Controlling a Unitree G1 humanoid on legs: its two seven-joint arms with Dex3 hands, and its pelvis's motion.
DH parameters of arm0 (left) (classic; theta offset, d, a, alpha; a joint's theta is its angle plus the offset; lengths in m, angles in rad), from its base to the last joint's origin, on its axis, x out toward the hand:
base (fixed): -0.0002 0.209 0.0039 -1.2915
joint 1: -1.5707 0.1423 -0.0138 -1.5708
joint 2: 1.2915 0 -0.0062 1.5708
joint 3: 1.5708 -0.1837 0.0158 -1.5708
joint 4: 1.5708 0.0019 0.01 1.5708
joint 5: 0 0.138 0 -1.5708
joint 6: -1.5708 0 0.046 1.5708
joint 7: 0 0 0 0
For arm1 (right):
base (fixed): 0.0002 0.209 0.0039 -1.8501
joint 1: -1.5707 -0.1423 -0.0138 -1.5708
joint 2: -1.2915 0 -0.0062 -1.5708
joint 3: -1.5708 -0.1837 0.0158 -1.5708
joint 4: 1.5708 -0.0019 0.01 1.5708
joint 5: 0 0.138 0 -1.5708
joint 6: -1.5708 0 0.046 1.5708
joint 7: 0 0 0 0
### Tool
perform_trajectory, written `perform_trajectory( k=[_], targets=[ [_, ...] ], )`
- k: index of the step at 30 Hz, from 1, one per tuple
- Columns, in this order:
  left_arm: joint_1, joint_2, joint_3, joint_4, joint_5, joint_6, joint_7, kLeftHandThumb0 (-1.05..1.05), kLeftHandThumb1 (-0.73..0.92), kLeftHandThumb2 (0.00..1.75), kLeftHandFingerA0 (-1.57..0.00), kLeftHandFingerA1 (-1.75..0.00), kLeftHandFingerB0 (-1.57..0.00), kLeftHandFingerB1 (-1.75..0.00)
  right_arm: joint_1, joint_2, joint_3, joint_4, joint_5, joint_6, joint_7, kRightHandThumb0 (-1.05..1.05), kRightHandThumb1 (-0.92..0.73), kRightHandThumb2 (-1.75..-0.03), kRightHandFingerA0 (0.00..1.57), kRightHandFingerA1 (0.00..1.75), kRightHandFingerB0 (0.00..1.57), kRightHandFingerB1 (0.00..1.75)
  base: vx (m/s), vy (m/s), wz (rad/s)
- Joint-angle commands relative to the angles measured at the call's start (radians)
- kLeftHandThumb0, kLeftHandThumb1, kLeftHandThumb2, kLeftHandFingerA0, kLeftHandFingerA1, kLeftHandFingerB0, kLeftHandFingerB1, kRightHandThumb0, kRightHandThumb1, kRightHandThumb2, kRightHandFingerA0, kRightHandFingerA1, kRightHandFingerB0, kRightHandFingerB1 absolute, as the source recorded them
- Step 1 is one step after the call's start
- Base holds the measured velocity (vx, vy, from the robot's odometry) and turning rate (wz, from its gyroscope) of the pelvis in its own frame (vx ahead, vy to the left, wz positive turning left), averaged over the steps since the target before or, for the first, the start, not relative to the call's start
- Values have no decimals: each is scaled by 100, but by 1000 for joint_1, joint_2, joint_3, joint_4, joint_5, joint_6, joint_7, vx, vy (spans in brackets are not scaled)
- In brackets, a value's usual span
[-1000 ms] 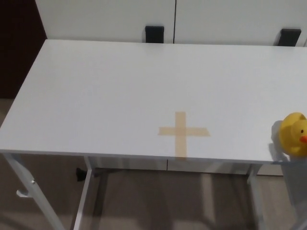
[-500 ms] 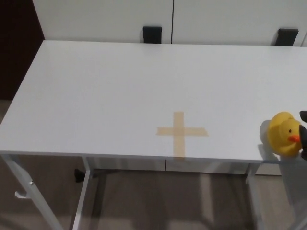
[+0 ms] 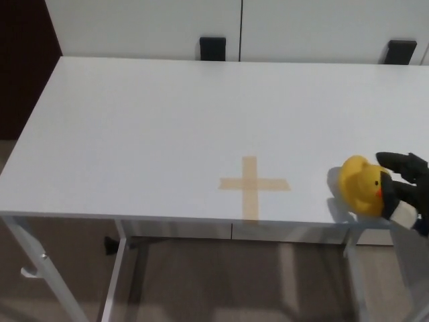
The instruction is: The robot uses its right hand to push the yellow duck toy to the center of the white desk.
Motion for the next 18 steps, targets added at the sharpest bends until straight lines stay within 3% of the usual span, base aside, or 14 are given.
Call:
perform_trajectory(
  k=[1,2,7,8,9,10,12,13,15,16,18],
  targets=[
    [1,0,-10,0,11,0,1,18,-40,126,-134,-89,-137,-86,18,50,1,-6,-8,19,-46,-73,-90,-67,22,44,24,36,0,0,0],
    [0,-1,-11,1,13,1,4,15,-41,120,-139,-87,-145,-86,17,57,10,-12,-17,22,-47,-75,-92,-69,20,44,21,35,0,0,0],
    [3,-2,-6,2,6,-8,4,9,-43,117,-138,-90,-144,-87,8,75,22,-21,-23,35,-49,-75,-91,-68,19,44,21,34,0,0,0],
    [2,-1,-7,2,7,-7,3,7,-38,107,-146,-87,-140,-88,4,87,20,-23,-16,36,-53,-76,-90,-68,19,47,19,34,0,0,0],
    [2,-1,-9,2,9,-6,2,7,-38,107,-146,-87,-140,-88,2,95,19,-24,-12,35,-56,-76,-90,-68,19,47,19,34,0,0,0],
    [2,-1,-7,2,7,-5,1,12,-41,118,-143,-87,-145,-89,-1,112,19,-24,-10,37,-66,-73,-92,-68,14,43,13,31,0,0,0],
    [3,0,-6,2,6,-4,1,12,-41,118,-143,-87,-145,-89,-2,124,19,-25,-9,39,-74,-73,-92,-68,14,43,13,31,0,0,0],
    [4,0,-6,4,6,-5,1,11,-39,116,-137,-91,-142,-87,0,140,20,-24,-11,41,-88,-75,-73,-112,0,36,4,28,0,0,0],
    [5,-1,-6,5,6,-5,2,11,-39,116,-137,-91,-142,-87,2,150,19,-24,-12,43,-97,-75,-73,-112,0,36,4,28,0,0,0],
    [7,-2,-9,4,9,-9,3,8,-39,111,-138,-89,-139,-88,8,174,21,-22,-17,29,-121,-101,-85,-114,0,11,0,0,0,0,0],
    [10,-4,-12,3,12,-14,5,6,-38,109,-138,-91,-138,-88,15,206,30,-18,-33,10,-162,-101,-85,-115,0,12,0,0,0,0,0]
  ],
)
